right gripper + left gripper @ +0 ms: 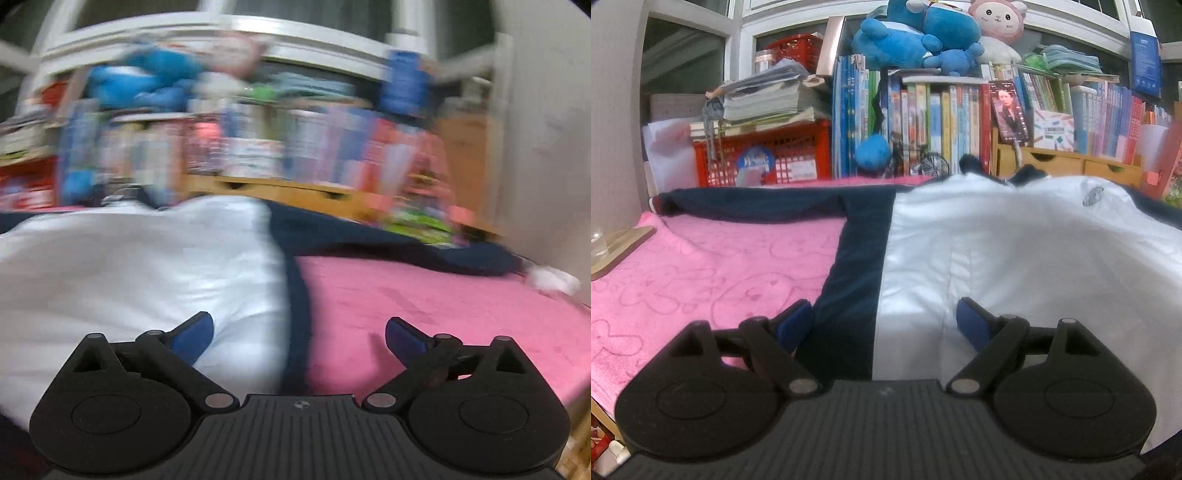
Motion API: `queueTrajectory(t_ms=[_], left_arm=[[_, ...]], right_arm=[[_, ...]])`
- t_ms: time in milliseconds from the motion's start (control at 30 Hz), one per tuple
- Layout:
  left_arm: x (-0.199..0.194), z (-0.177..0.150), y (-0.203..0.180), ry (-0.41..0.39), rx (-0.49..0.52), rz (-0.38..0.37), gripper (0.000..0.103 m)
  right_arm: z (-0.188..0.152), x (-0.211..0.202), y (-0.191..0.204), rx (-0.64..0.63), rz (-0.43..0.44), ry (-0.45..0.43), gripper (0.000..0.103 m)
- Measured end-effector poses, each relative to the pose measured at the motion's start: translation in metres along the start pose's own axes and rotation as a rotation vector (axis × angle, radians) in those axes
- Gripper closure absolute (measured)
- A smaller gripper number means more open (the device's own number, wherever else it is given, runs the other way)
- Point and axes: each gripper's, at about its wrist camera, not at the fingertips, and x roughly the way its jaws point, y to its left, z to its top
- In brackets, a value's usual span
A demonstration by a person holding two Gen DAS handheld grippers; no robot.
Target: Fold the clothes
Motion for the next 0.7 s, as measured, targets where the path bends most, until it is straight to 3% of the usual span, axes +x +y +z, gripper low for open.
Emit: queueTrajectory(t_ms=[133,300,500,567,700], left_arm=[[-0.002,0.007,0.005,0.035,-0.021,0.0,0.016],[-0.016,0.047,0.022,0.007,-0.054,-0.046,0.019],[0.0,0.099,-0.001,0.049,-0.064,-0.259,0.018],[0.012,0.103,-0.019,0.088,-0.054,-0.284,0.018],[0.032,0.086,-0.034,0.177,-0.021,-0.279,0.019]], right_arm=[[0.0,0.007,-0.017,-0.019,-0.102,0.003,0.003],[0.027,0.002,-0.014,-0.096,-0.088,0.033,0.011],[0.091,-0.004,0.021,-0.117,0.166,0.0,0.012],[0.104,0.001,0.041,-0.11,0.269,0.015,0.011],[0.115,0.012,0.072,-0.111,0.382,0.074,0.013]])
